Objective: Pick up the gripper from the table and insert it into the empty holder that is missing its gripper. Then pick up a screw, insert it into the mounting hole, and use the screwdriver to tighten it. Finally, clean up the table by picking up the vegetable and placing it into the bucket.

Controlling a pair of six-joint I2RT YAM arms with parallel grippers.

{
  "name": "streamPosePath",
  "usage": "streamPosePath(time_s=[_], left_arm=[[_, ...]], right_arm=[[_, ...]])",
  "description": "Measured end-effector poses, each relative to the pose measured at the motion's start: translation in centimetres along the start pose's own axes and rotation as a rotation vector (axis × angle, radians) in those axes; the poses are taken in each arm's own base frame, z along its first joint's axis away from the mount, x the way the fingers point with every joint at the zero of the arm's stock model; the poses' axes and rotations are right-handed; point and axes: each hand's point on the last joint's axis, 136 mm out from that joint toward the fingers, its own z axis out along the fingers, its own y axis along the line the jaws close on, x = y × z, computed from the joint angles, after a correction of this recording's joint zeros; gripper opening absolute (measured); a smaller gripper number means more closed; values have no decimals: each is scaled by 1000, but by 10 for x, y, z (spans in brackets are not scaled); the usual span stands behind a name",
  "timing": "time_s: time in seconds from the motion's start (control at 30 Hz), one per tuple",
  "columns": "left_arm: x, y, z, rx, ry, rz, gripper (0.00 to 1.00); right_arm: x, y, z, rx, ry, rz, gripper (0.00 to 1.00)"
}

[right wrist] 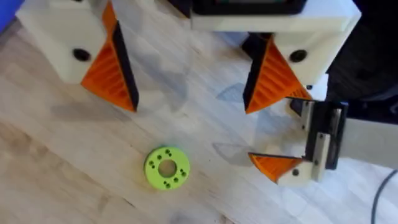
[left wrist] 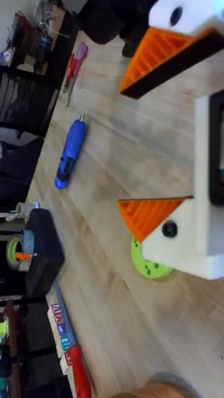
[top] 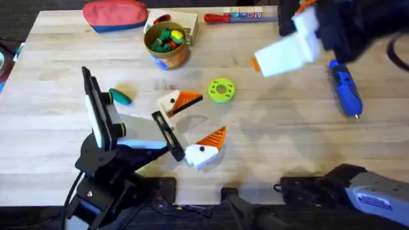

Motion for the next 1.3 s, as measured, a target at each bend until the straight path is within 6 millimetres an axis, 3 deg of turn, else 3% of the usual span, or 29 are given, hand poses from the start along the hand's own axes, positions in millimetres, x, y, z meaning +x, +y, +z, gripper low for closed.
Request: streamPosePath(time_s=[0.2, 0.33, 0.47, 0.57, 0.63, 0.7, 0.73, 0.8, 0.93, 1.13, 1.3], left_arm=[[0, 0, 0, 0, 0, 0, 988], [0, 0, 0, 0, 0, 0, 988], [0, 0, 0, 0, 0, -1, 964], [0, 0, 0, 0, 0, 0, 775], [0, 0, 0, 0, 0, 0, 554], [0, 0, 0, 0, 0, 0, 260], [0, 0, 0, 0, 0, 1, 97], [0, 0, 0, 1, 0, 6, 11], [0, 0, 0, 1, 0, 6, 7], [0, 0, 0, 1, 0, 6, 6], [0, 0, 0, 1, 0, 6, 6]], right_arm=[[54, -3, -8, -82, -35, 31, 992], [82, 6, -17, -129, -78, 21, 991], [106, 23, -13, -219, -78, -29, 992], [120, 28, -2, -266, -51, -57, 992], [129, 29, 6, -287, -26, -65, 992], [134, 29, 12, -299, -12, -71, 990], [135, 29, 13, -302, -9, -73, 990], [134, 29, 15, -304, -13, -83, 990], [127, 28, 15, -302, -45, -108, 991], [101, 22, 15, -270, -147, -159, 991], [65, -11, 37, -148, -182, -126, 990]])
